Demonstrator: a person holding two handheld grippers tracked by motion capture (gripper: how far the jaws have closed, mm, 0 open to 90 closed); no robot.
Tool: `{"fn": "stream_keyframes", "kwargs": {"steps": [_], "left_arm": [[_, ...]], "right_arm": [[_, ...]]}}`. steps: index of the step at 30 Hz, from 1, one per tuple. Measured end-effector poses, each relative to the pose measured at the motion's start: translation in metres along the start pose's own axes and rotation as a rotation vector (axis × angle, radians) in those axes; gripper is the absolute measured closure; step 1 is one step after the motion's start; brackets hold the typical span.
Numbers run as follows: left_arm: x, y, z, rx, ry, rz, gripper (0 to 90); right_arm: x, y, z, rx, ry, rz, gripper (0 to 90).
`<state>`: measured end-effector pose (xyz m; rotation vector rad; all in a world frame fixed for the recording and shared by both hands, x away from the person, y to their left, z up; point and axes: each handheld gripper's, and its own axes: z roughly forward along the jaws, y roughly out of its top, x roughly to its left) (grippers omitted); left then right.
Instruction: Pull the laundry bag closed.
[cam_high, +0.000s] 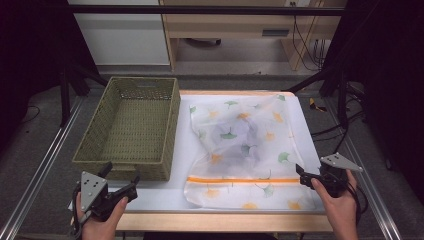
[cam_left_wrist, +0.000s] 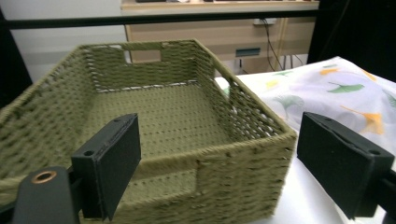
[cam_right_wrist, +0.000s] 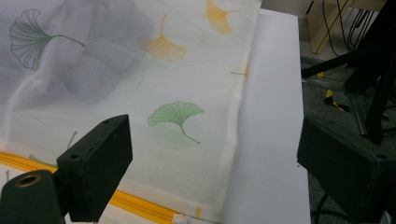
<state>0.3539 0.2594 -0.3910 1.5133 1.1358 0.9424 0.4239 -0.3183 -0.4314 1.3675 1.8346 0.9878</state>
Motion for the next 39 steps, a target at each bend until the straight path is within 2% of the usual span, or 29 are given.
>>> {"fn": "stream_keyframes", "kwargs": {"steps": [3,5,6,8,12,19,24,31,36,39], "left_arm": [[0.005,0.001,-0.003,0.014,0.032,0.011,15.2],[0.008,0.001,-0.004,0.034,0.06,0.046,16.7],[0.011,0.0,-0.005,0.05,0.07,0.05,17.8],[0.018,-0.002,-0.006,0.079,0.059,0.005,18.1],[0.025,-0.008,-0.006,0.137,0.072,-0.001,18.3],[0.029,-0.018,0.002,0.235,0.08,0.033,16.9],[0.03,-0.027,0.011,0.306,0.073,0.051,11.9],[0.033,-0.035,0.018,0.349,0.067,0.06,8.1],[0.032,-0.042,0.026,0.402,0.061,0.078,6.0],[0.032,-0.044,0.028,0.411,0.055,0.085,5.7]], "right_arm": [[-0.002,-0.001,0.0,0.005,-0.001,0.005,10.8],[-0.003,-0.002,0.0,0.007,-0.001,0.01,11.0],[-0.004,-0.002,0.0,0.007,-0.001,0.011,10.9],[-0.005,-0.002,0.0,0.006,-0.004,0.012,11.0],[-0.005,-0.003,0.001,0.012,-0.003,0.013,11.0],[-0.008,-0.005,0.002,0.024,-0.005,0.023,10.7],[-0.011,-0.006,0.003,0.03,-0.003,0.024,9.8],[-0.015,-0.009,0.006,0.045,0.003,0.038,8.0],[-0.018,-0.011,0.009,0.061,0.011,0.05,7.0],[-0.019,-0.013,0.011,0.069,0.013,0.052,6.7]]}}
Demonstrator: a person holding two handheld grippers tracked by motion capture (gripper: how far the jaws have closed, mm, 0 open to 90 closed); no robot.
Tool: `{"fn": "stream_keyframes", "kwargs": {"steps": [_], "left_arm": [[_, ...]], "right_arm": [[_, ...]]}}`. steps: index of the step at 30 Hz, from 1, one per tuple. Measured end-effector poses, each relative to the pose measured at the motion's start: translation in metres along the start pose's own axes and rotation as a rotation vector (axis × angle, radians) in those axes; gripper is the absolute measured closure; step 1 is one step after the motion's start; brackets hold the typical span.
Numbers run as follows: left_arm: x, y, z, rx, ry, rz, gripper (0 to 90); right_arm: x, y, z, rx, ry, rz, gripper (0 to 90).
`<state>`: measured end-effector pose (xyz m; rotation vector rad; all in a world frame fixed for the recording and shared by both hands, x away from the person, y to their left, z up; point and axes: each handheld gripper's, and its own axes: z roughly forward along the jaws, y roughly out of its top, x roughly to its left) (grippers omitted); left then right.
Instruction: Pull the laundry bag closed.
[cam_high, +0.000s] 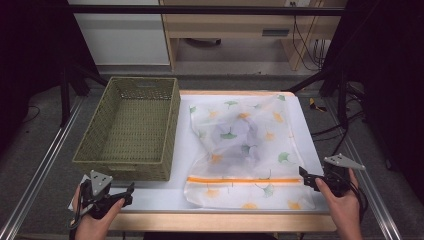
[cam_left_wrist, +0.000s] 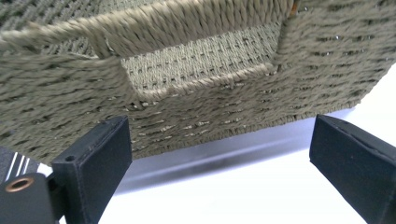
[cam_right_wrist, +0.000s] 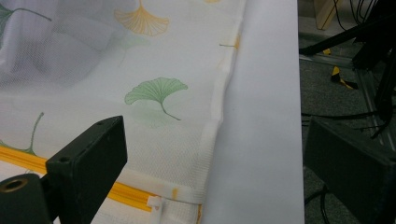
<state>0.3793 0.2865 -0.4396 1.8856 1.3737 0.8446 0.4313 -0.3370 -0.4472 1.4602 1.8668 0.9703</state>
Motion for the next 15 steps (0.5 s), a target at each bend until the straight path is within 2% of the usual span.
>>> {"fn": "stream_keyframes", "kwargs": {"steps": [8,12,15], "left_arm": [[0.0,-0.004,0.005,0.024,-0.018,0.017,5.6],[0.0,-0.007,0.008,0.034,-0.022,0.044,5.4],[0.0,-0.008,0.009,0.039,-0.026,0.045,5.3]], "right_arm": [[-0.002,-0.005,0.007,0.04,0.017,0.003,6.9],[-0.002,-0.01,0.013,0.093,0.046,-0.005,7.0],[-0.003,-0.015,0.016,0.135,0.048,-0.003,7.1]]}}
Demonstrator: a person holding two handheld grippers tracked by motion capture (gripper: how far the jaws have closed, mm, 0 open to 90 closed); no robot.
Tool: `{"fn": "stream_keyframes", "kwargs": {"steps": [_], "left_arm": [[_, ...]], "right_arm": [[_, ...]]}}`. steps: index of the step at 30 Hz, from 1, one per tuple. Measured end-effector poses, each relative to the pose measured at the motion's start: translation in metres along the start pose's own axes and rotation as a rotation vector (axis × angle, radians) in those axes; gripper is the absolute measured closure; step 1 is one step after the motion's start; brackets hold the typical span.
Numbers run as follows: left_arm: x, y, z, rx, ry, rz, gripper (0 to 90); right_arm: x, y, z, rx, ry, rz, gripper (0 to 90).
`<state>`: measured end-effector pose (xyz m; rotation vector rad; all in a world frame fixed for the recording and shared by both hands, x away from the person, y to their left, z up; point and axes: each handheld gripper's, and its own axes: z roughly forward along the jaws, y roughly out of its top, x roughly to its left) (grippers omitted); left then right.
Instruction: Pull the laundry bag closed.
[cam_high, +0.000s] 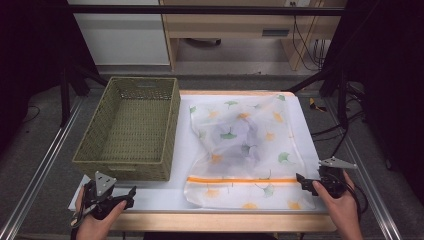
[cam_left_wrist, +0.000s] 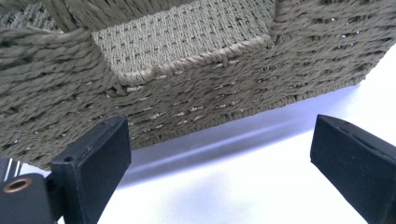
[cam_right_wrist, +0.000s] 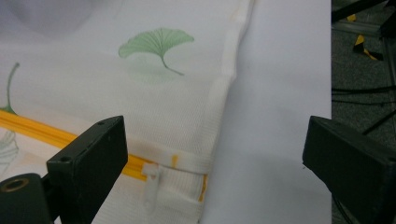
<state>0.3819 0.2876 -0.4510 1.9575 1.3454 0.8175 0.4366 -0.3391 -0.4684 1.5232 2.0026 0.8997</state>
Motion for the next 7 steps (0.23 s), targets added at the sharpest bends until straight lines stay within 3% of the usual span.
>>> {"fn": "stream_keyframes", "kwargs": {"steps": [7], "left_arm": [[0.0004,-0.002,0.0014,0.012,-0.008,0.008,5.3]], "right_arm": [[-0.0013,-0.0005,-0.0032,-0.011,-0.017,0.007,7.0]]}}
